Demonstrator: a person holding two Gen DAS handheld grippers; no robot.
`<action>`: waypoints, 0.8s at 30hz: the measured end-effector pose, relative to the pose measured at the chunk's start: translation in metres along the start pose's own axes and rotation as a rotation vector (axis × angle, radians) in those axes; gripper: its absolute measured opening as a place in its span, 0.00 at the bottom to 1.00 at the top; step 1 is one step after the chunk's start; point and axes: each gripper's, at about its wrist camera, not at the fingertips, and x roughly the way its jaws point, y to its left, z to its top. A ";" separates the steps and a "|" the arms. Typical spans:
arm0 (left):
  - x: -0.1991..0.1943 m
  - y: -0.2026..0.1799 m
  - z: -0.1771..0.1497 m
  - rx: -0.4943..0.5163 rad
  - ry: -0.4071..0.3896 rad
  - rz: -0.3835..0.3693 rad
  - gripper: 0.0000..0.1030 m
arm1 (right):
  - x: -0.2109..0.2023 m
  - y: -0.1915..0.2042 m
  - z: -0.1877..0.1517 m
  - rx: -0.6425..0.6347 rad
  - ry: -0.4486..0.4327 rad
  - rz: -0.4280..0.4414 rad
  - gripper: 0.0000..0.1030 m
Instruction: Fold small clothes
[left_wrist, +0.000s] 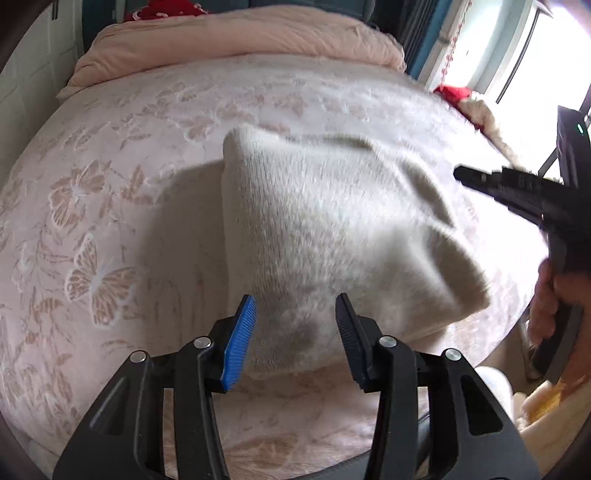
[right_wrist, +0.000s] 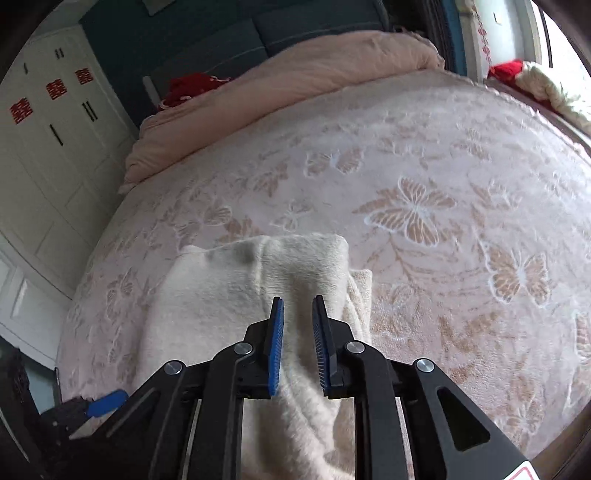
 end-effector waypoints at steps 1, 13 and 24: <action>-0.008 -0.001 0.005 -0.008 -0.020 -0.003 0.42 | -0.005 0.012 -0.005 -0.036 0.001 0.008 0.16; 0.049 -0.027 0.018 0.061 0.061 0.045 0.47 | 0.005 0.012 -0.060 -0.094 0.148 -0.061 0.06; 0.048 -0.037 0.013 0.099 0.068 0.098 0.53 | 0.022 0.010 -0.086 -0.102 0.207 -0.093 0.02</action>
